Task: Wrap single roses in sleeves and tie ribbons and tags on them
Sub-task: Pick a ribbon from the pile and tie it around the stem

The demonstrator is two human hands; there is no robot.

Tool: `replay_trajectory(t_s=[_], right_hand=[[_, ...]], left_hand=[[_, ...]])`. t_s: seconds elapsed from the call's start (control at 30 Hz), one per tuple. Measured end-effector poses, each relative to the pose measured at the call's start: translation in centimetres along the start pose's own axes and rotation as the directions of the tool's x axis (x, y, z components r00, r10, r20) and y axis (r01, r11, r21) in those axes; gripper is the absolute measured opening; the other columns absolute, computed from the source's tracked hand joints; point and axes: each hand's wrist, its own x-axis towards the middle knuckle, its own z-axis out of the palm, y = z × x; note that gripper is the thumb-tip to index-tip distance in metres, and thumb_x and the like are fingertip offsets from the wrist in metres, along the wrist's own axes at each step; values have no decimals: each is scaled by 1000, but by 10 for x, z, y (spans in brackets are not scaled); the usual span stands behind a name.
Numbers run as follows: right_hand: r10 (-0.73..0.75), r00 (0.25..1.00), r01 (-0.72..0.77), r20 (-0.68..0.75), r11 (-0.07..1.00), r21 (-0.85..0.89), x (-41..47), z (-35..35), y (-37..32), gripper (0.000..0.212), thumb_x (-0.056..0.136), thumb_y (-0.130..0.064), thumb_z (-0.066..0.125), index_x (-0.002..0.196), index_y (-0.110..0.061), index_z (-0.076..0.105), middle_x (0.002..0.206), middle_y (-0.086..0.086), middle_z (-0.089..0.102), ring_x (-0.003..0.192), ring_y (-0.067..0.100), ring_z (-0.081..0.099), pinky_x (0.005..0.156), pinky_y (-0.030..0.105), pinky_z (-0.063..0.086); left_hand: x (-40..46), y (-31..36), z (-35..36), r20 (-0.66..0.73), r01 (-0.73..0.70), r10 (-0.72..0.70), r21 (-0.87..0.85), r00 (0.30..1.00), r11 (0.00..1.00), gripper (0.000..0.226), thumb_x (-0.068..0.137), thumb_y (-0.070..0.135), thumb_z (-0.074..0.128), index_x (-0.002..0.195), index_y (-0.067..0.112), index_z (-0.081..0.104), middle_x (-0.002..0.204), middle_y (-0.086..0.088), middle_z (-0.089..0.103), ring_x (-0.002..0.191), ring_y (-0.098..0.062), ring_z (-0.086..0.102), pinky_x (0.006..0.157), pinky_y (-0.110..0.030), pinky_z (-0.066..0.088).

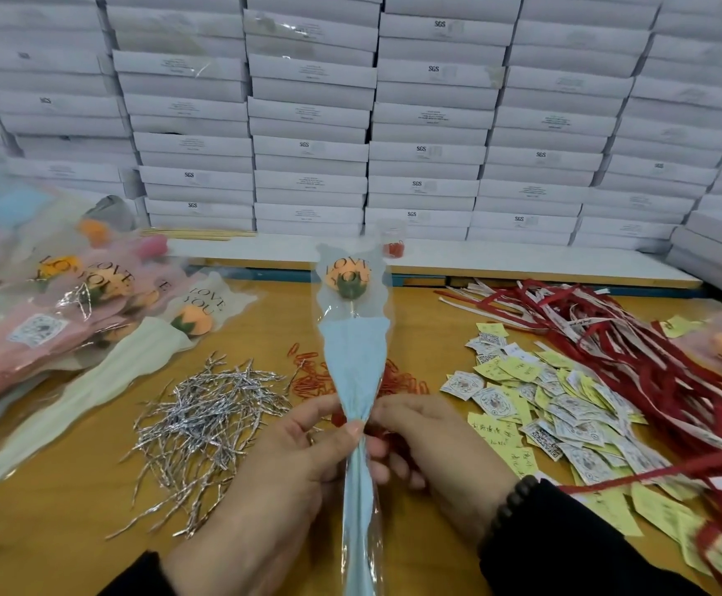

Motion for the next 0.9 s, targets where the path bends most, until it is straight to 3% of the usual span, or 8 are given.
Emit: replay_trajectory(t_s=[0.13,0.3,0.43,0.53,0.67,0.9], right_hand=[[6,999,-10,37,993,119,0,0,4,25,90,-30,56,77,-13,69,51,-1,49,42,7,39,38,15,27],[-10,1000,7,14,987,161,0,-1,6,29,90,-20,57,61,-14,60,45,0,44,37,7,35,36,14,25],[-39,999,42,-19,983,176,1,-1,7,28,90,-18,57,62,-11,56,42,0,35,36,8,27,37,16,21],[-43,999,44,-12,985,165,-1,0,8,26,90,-17,57,65,-7,55,42,1,34,35,7,26,37,15,21],[-62,998,65,-30,990,125,-2,0,7,31,89,-20,59,59,-14,58,41,-1,36,35,6,27,37,15,22],[-73,996,74,-58,997,13,-5,-2,6,40,89,-23,60,50,-19,56,40,-3,40,33,5,30,38,13,27]], left_hand=[[-1,0,1,26,-12,11,29,1000,1000,38,65,5,64,103,1,62,66,-24,64,48,-27,63,44,-28,52],[-2,0,3,33,-36,33,92,999,995,34,63,7,68,97,8,68,75,-32,65,58,-31,67,52,-32,57],[4,-6,-1,-97,-98,113,147,989,984,32,76,16,64,107,11,62,89,-27,69,73,-32,69,63,-37,58],[7,-5,-3,-188,-122,135,78,973,989,35,74,7,64,109,9,61,94,-24,69,86,-35,68,82,-45,54],[8,-1,-6,-239,-188,184,6,953,982,34,60,6,64,94,5,64,71,-9,67,63,-14,66,56,-20,54],[7,10,-12,-290,-256,260,54,921,965,15,79,-7,57,87,5,63,73,-13,60,68,-20,61,55,-19,55]])
